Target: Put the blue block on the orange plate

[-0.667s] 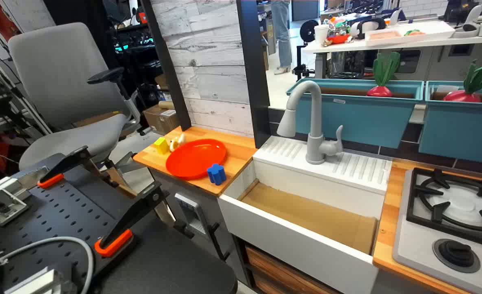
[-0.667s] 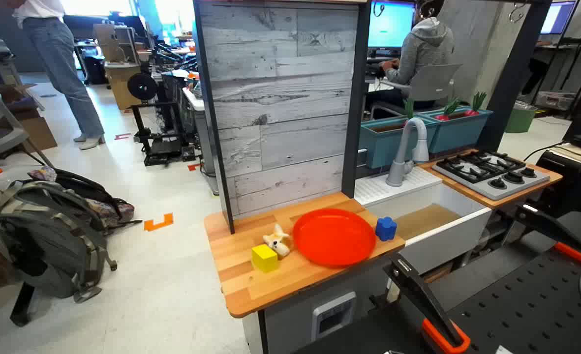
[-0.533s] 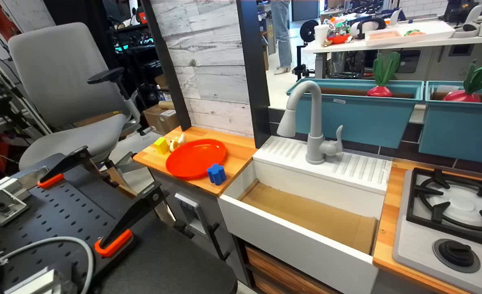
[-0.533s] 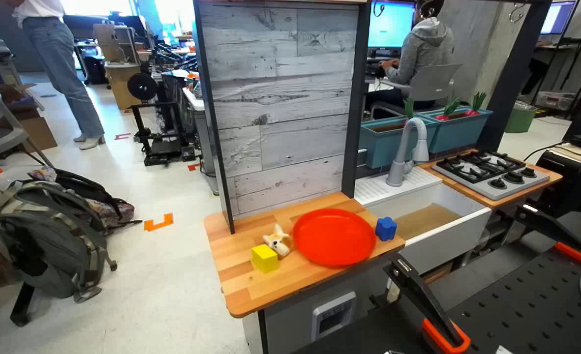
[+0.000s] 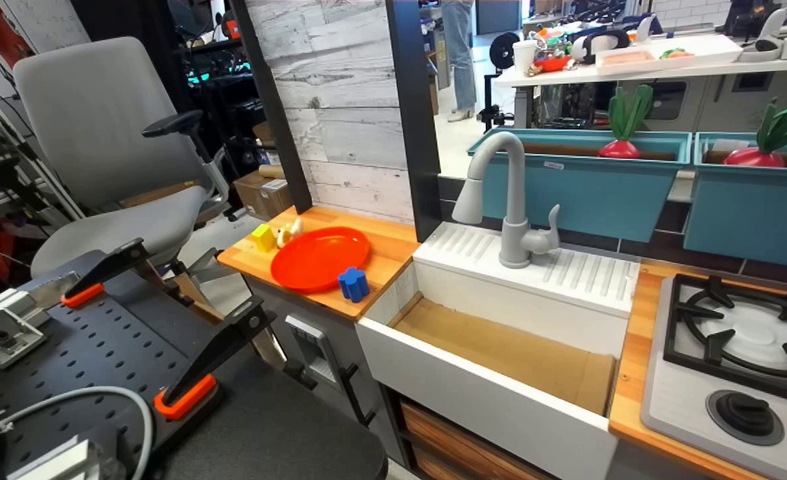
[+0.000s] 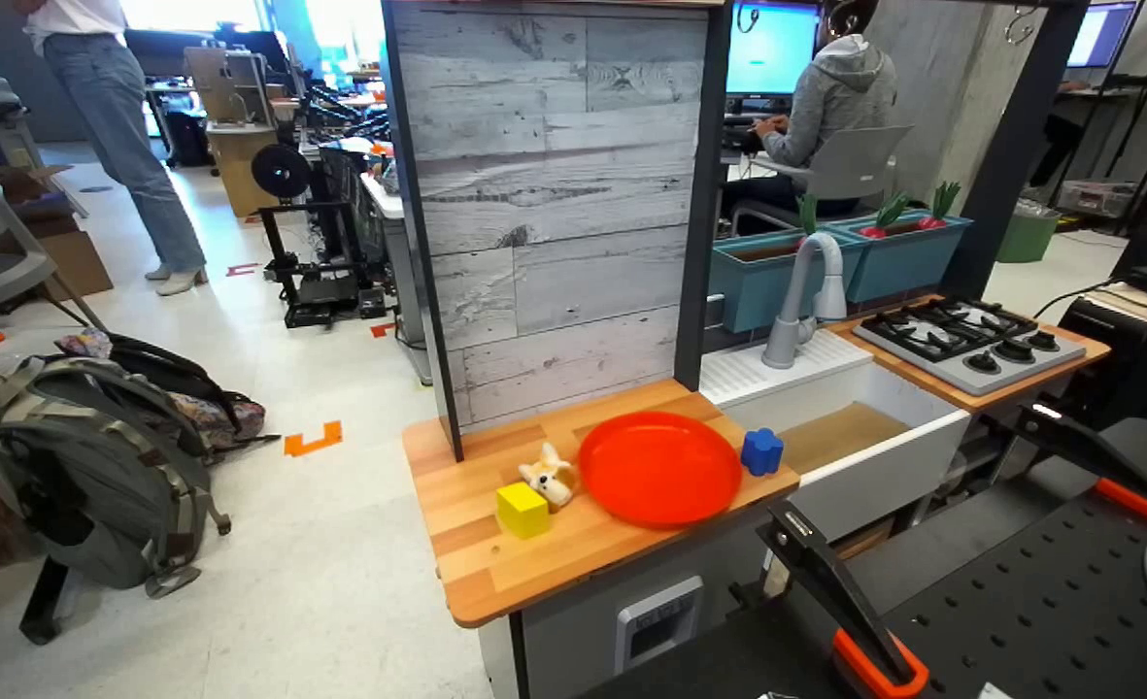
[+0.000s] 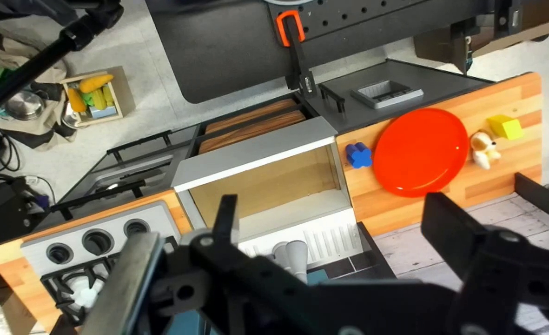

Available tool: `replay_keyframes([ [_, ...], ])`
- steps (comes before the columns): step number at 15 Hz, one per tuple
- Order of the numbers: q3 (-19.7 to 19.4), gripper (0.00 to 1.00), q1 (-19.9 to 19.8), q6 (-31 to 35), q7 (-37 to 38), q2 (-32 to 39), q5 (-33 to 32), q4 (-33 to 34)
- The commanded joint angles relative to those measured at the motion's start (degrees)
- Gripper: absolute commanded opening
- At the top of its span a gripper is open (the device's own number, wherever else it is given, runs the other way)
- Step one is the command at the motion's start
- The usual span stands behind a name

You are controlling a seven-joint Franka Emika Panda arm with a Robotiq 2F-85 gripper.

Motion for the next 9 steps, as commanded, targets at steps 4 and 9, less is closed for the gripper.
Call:
replay_keyframes([
  [4, 4.09, 1.0, 3.44, 17.06, 3.99, 15.12, 4.67, -1.76],
  [9, 7.28, 1.0, 7.44, 27.47, 3.99, 31.58, 12.18, 2.56],
])
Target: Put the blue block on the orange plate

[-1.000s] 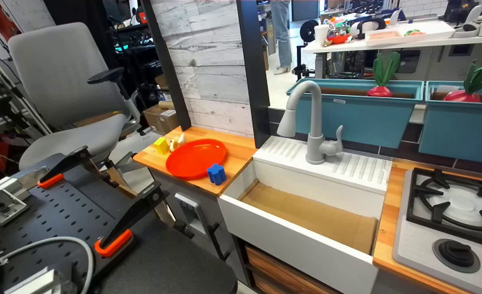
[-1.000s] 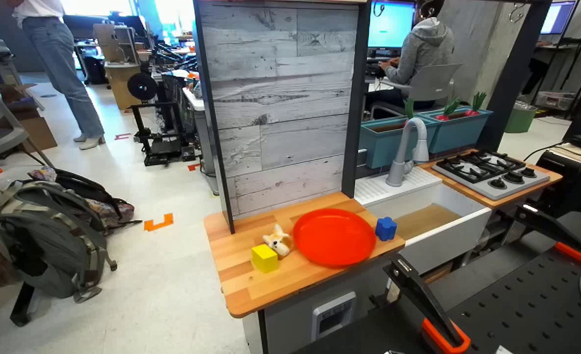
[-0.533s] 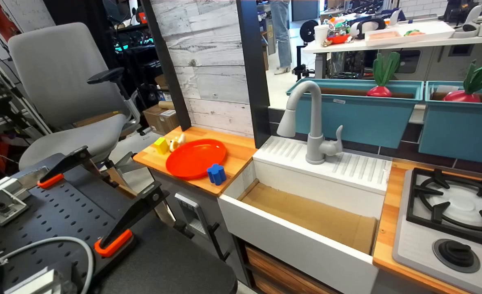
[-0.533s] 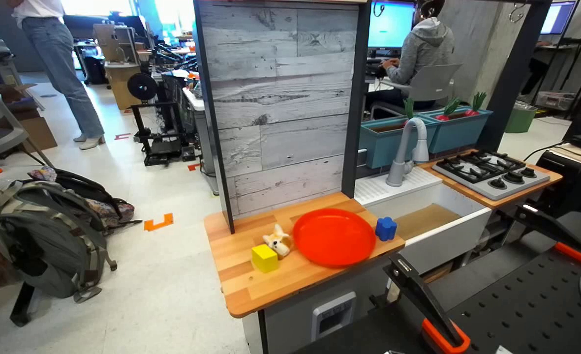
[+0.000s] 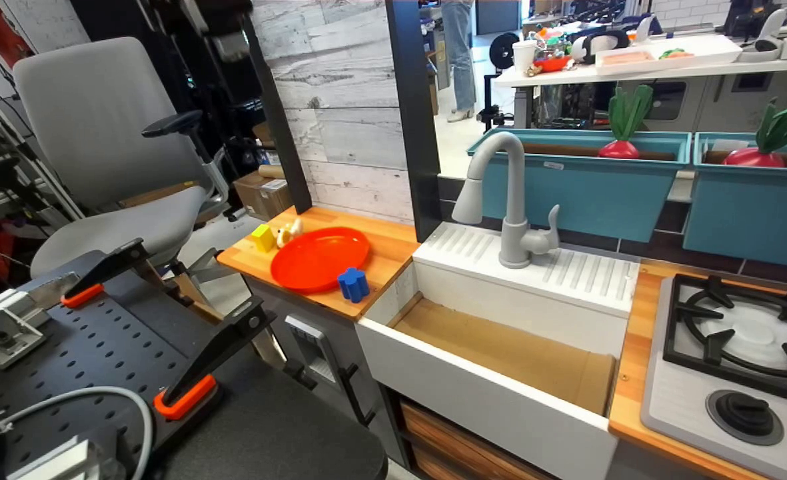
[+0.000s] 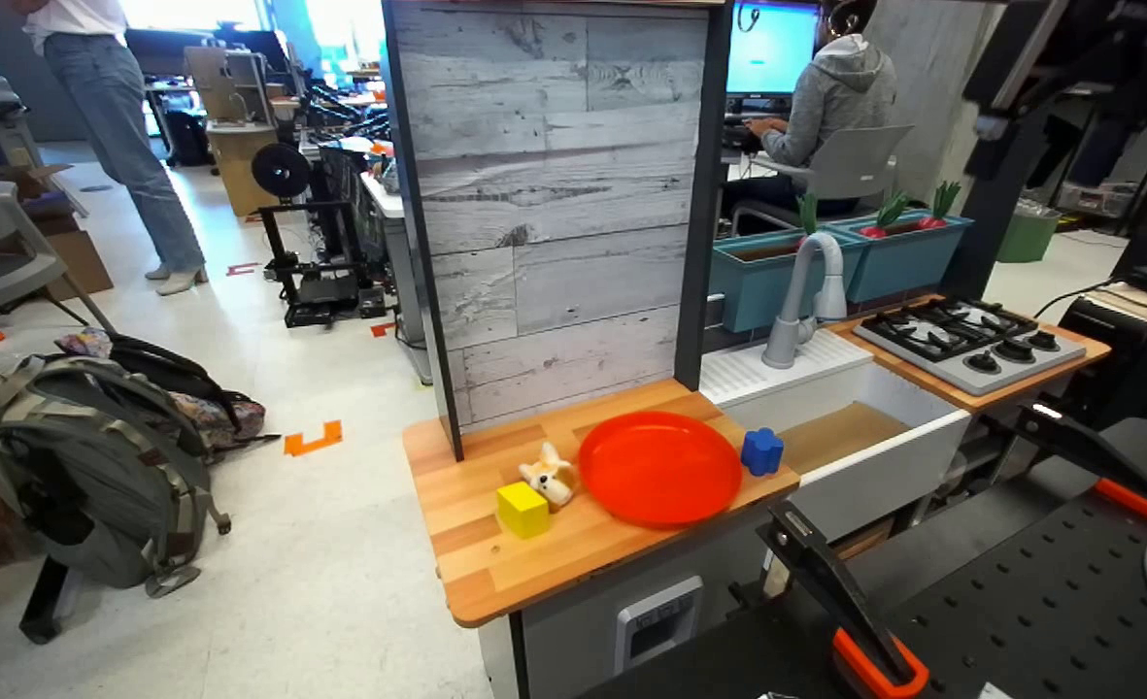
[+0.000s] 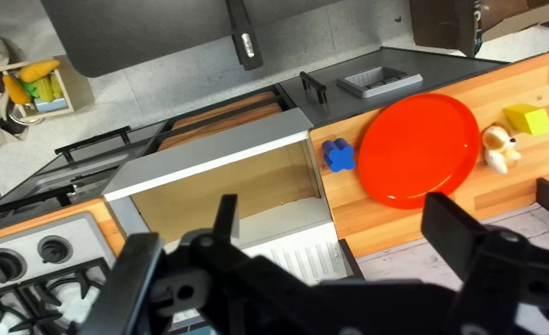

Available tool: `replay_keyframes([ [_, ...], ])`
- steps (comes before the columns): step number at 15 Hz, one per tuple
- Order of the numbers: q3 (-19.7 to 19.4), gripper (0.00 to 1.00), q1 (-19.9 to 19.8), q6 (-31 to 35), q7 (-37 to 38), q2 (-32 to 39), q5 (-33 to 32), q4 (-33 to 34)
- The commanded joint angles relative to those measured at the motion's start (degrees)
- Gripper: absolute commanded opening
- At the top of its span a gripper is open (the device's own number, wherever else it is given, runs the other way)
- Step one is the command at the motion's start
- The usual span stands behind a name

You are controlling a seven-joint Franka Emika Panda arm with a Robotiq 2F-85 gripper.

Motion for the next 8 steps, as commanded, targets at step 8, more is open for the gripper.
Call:
replay_keyframes([
  [8, 3.59, 1.0, 0.47, 5.38, 1.3, 12.24, 2.9, 4.33],
])
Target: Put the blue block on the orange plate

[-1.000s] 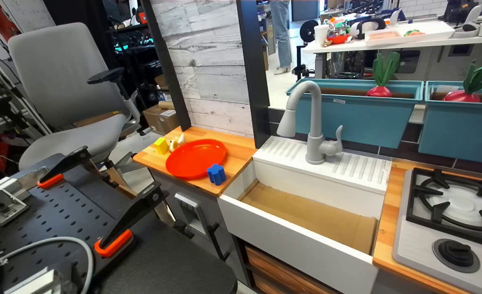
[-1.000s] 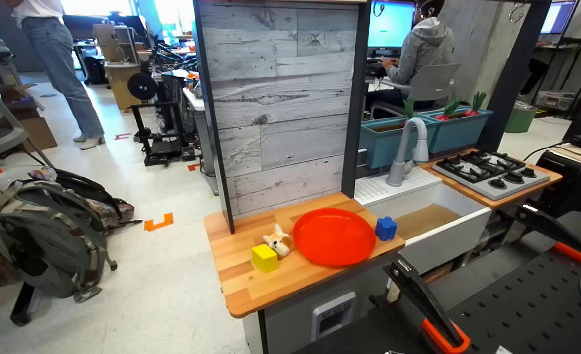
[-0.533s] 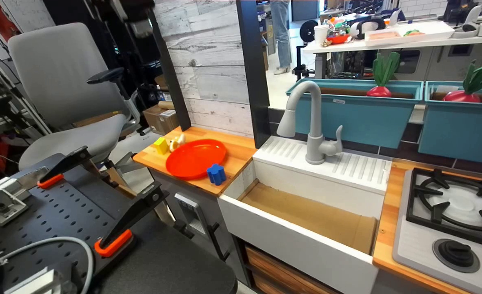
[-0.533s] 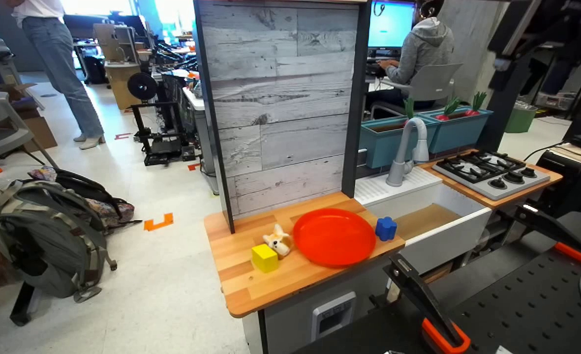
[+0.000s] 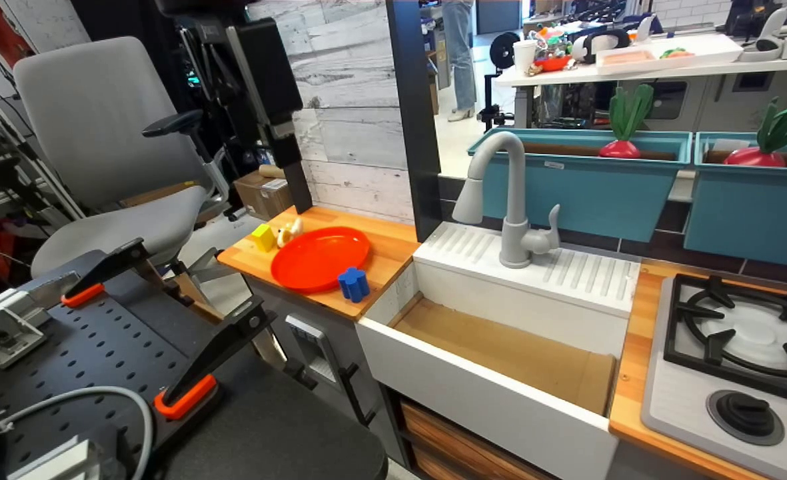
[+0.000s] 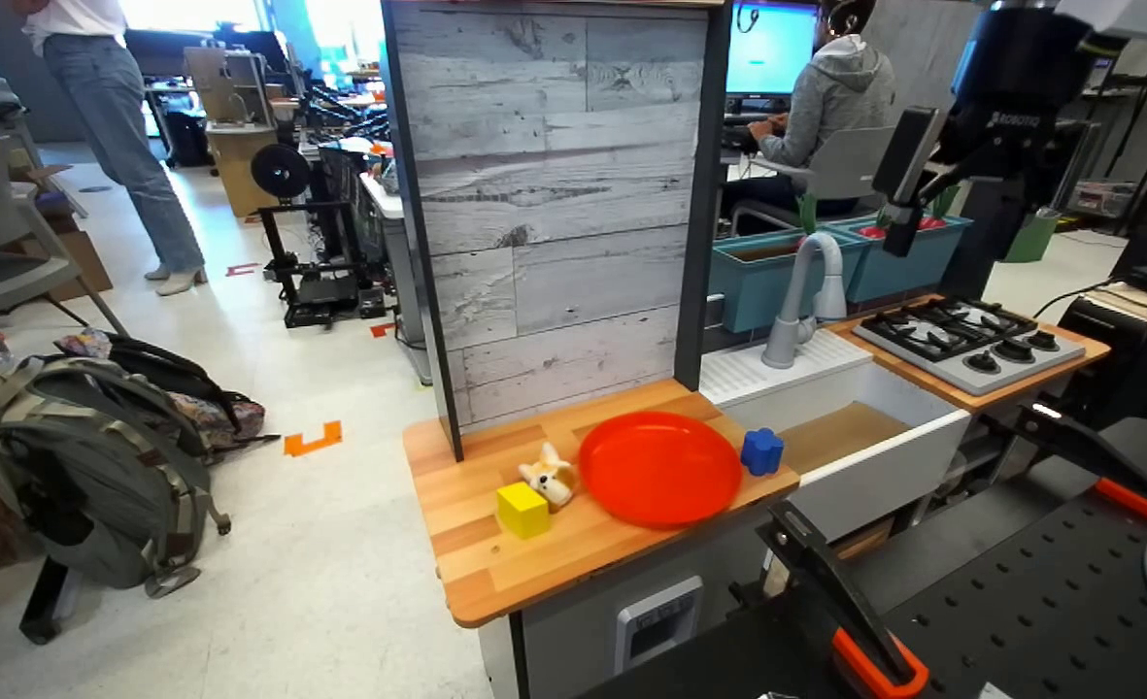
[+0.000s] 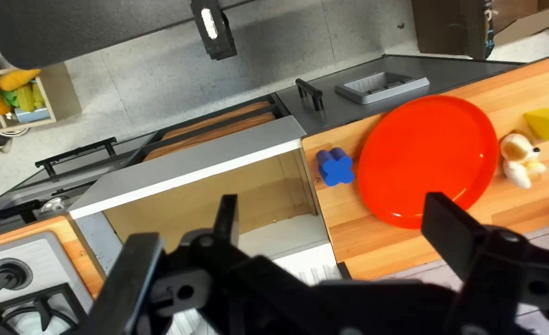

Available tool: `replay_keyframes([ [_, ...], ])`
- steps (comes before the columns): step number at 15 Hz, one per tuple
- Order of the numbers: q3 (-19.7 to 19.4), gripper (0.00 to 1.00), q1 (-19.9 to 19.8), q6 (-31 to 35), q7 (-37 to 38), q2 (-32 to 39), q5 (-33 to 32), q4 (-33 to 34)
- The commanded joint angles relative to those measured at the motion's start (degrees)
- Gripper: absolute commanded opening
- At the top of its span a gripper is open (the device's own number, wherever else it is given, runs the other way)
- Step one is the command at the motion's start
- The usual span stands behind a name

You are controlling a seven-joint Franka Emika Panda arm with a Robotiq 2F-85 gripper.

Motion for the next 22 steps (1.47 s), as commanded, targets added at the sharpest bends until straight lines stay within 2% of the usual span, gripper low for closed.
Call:
replay_keyframes([
  [1, 0.76, 1.0, -0.79, -0.11, 0.12, -0.43, -0.13, -0.06],
  [4, 0.74, 1.0, -0.77, -0.12, 0.11, -0.89, -0.12, -0.33],
  [10, 2.27, 1.0, -0.05, 6.56, 1.77, 8.96, 0.44, 2.45],
  [13, 2.86, 1.0, 0.57, 9.11, 4.88, 16.63, -1.24, 6.02],
  [22, 4.75, 1.0, 0.63, 12.53, 6.86, 35.5, -0.46, 20.52],
])
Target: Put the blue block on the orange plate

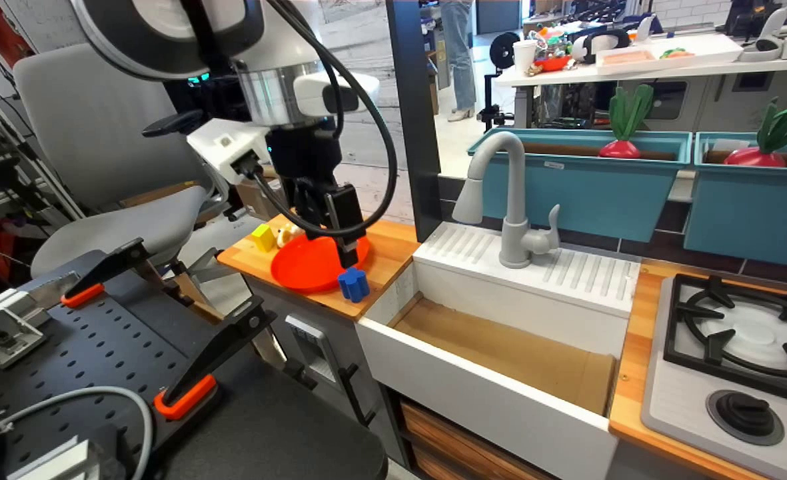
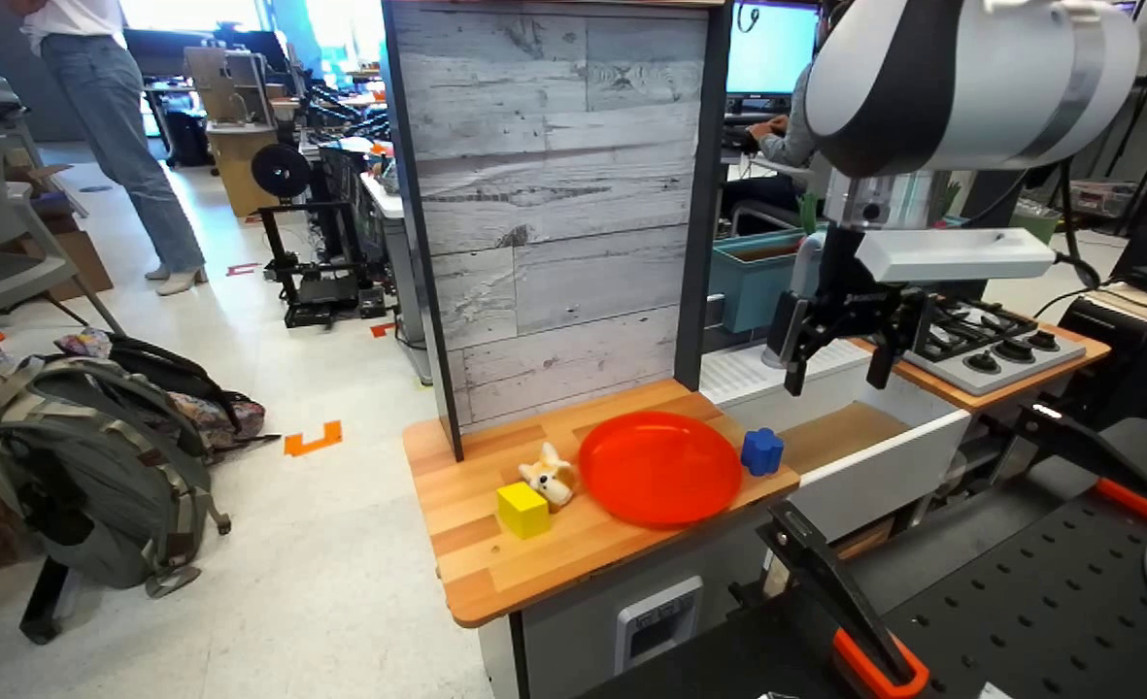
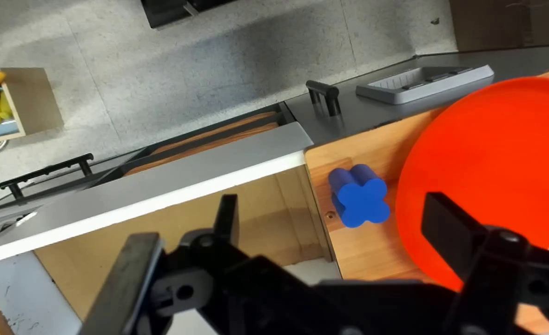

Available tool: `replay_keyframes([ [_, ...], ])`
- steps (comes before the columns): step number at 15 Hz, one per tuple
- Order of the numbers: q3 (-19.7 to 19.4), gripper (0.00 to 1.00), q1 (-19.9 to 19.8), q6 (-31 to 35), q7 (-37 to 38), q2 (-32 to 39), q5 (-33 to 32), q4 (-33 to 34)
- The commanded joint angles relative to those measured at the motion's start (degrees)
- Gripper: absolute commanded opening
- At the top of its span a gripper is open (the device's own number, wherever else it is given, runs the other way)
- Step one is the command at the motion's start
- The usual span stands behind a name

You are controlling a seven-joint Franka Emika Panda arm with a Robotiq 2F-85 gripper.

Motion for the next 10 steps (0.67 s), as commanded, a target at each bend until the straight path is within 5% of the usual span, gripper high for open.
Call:
replay_keyframes([
  [1, 1.49, 1.0, -0.93, 0.46, 0.46, 7.31, 0.13, 7.12],
  [10, 2.24, 1.0, 0.44, 0.1, 1.14, 17.31, -0.41, 15.58],
])
